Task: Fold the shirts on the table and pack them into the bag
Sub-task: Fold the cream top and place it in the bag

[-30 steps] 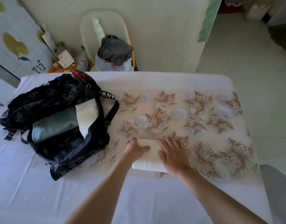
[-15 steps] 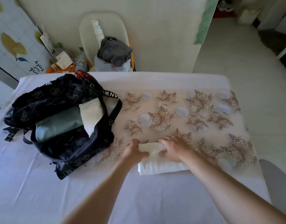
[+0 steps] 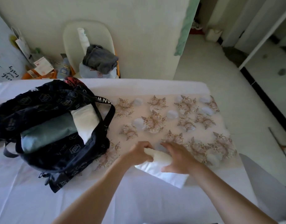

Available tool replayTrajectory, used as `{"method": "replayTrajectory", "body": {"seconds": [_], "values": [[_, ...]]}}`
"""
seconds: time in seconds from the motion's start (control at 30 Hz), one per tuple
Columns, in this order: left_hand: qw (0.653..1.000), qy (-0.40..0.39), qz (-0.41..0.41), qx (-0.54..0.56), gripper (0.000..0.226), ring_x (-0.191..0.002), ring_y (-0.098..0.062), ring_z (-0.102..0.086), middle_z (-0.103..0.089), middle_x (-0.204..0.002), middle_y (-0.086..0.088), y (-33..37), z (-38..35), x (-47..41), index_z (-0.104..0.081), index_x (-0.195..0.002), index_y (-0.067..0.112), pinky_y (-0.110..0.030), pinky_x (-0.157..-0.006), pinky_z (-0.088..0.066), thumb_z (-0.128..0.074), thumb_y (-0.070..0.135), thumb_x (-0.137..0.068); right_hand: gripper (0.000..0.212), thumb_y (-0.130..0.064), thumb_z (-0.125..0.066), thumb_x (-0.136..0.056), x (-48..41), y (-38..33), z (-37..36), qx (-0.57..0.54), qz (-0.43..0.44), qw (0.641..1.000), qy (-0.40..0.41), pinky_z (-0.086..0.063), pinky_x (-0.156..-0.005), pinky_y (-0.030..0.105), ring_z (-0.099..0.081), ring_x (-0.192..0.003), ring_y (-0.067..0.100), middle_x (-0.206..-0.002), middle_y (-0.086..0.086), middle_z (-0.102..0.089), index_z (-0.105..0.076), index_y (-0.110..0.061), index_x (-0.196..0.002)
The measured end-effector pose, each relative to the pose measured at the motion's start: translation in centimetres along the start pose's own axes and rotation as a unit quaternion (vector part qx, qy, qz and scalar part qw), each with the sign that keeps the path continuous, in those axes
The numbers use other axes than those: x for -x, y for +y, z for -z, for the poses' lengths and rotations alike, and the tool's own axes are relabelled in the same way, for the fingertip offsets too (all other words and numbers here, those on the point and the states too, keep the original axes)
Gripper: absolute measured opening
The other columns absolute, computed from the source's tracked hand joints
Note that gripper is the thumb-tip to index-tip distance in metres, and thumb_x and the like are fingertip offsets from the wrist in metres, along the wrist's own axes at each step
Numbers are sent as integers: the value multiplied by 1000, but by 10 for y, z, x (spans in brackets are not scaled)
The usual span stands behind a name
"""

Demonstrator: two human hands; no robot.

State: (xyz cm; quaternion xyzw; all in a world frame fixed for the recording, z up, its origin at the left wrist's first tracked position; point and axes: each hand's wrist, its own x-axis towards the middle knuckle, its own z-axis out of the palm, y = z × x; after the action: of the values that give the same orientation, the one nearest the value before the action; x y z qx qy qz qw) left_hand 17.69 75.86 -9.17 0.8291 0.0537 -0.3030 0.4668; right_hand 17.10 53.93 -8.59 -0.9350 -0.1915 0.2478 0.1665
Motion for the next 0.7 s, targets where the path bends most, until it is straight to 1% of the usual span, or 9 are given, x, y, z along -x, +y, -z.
{"method": "replayTrajectory", "body": {"seconds": [0.1,0.17,0.23,0.33,0.4,0.47,0.53,0.63,0.7], "values": [[991,39,-104,-72,40,-93,-13,-62,-66,-99,10,12,17,18,-68,-88,38,-32,-78,-52,-77,5,-67,87,-53,-73,-62,-5,-20,23,3,-27,997,-72,-48,-95,31,-60,-116,16,-131,-13,-62,-41,-45,-142],[979,91,-159,-90,36,-94,-5,-59,-65,-100,21,13,29,26,-68,-93,31,-23,-77,-49,-76,5,-69,67,-47,-71,-65,-13,-29,27,38,3,999,9,-47,-91,31,-65,-104,16,-115,-10,-69,-56,-40,-130],[957,157,-217,-109,36,-95,-4,-58,-62,-102,26,6,37,30,-65,-91,29,-22,-77,-47,-80,7,-66,57,-46,-72,-69,-24,-32,23,115,51,981,149,-45,-91,36,-64,-99,20,-108,-7,-67,-62,-31,-122],[918,206,-269,-205,37,-98,-14,-59,-61,-110,13,-15,40,30,-57,-93,25,-29,-77,-49,-79,11,-67,67,-37,-80,-68,-32,-39,7,219,66,950,211,-46,-92,44,-57,-98,24,-110,2,-56,-55,-21,-128],[917,163,-242,-273,37,-103,-17,-58,-57,-114,9,-29,38,32,-53,-99,24,-29,-80,-48,-72,8,-71,74,-43,-78,-68,-33,-42,-6,247,80,951,167,-46,-91,44,-54,-100,26,-111,5,-51,-49,-22,-132],[918,67,-202,-334,33,-111,-13,-52,-51,-120,8,-47,34,38,-55,-102,23,-29,-91,-46,-66,6,-77,77,-62,-57,-70,-30,-40,-18,227,88,966,83,-43,-93,43,-50,-107,25,-117,6,-48,-45,-26,-137],[906,-6,-184,-382,22,-119,-8,-46,-47,-127,11,-61,28,47,-60,-99,25,-28,-100,-42,-62,12,-81,66,-62,-42,-79,-25,-41,-28,150,89,984,36,-43,-93,40,-50,-109,24,-119,3,-51,-52,-28,-135],[914,39,-157,-373,13,-114,-10,-53,-55,-121,11,-54,18,53,-60,-96,28,-31,-89,-48,-48,27,-92,25,-22,-58,-91,-26,-33,-38,41,116,979,160,-49,-79,36,-61,-95,26,-102,0,-63,-72,-22,-111],[929,94,-108,-341,15,-90,-23,-62,-63,-99,2,-38,14,47,-52,-99,26,-36,-72,-52,-37,27,-99,29,-7,-69,-79,-28,-25,-42,39,101,966,233,-50,-79,37,-61,-94,26,-101,-1,-61,-71,-22,-104]]}}
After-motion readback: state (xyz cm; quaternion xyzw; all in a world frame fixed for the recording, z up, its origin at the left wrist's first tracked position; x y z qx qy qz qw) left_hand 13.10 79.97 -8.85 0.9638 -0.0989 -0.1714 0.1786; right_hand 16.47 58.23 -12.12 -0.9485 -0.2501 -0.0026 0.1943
